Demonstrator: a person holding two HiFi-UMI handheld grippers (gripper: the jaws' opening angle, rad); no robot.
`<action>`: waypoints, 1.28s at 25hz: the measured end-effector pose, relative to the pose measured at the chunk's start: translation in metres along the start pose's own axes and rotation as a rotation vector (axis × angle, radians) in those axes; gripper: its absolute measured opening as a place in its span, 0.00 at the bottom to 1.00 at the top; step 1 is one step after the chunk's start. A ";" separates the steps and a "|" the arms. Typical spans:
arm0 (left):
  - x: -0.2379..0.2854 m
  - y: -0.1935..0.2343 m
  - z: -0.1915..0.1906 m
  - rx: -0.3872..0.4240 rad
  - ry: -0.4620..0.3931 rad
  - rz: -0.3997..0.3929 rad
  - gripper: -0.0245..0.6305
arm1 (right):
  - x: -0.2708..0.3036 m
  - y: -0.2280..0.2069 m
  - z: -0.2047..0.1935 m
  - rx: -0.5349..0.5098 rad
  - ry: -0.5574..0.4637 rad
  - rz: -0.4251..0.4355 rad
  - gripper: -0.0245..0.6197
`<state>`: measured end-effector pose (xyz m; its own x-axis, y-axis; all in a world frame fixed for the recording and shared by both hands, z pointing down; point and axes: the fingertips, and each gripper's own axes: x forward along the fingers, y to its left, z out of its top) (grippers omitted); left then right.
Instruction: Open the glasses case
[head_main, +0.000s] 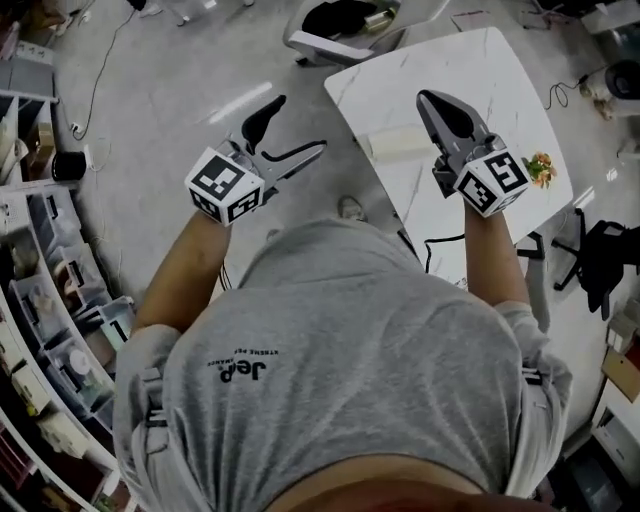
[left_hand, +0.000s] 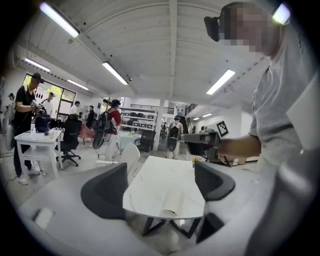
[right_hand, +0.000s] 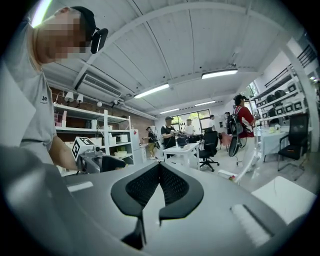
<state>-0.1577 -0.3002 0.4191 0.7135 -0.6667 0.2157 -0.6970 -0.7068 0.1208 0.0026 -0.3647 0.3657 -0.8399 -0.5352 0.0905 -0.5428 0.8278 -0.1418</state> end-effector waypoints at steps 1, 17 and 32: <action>0.018 -0.003 -0.008 0.006 0.018 -0.021 0.73 | -0.009 -0.011 -0.003 0.006 -0.005 -0.018 0.04; 0.197 -0.070 -0.217 0.256 0.486 -0.240 0.73 | -0.117 -0.094 -0.080 0.105 0.043 -0.167 0.04; 0.210 -0.064 -0.262 0.338 0.581 -0.263 0.51 | -0.108 -0.098 -0.099 0.099 0.063 -0.138 0.04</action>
<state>0.0181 -0.3326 0.7102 0.6358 -0.2974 0.7123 -0.3803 -0.9237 -0.0462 0.1466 -0.3708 0.4677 -0.7573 -0.6286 0.1774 -0.6530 0.7246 -0.2201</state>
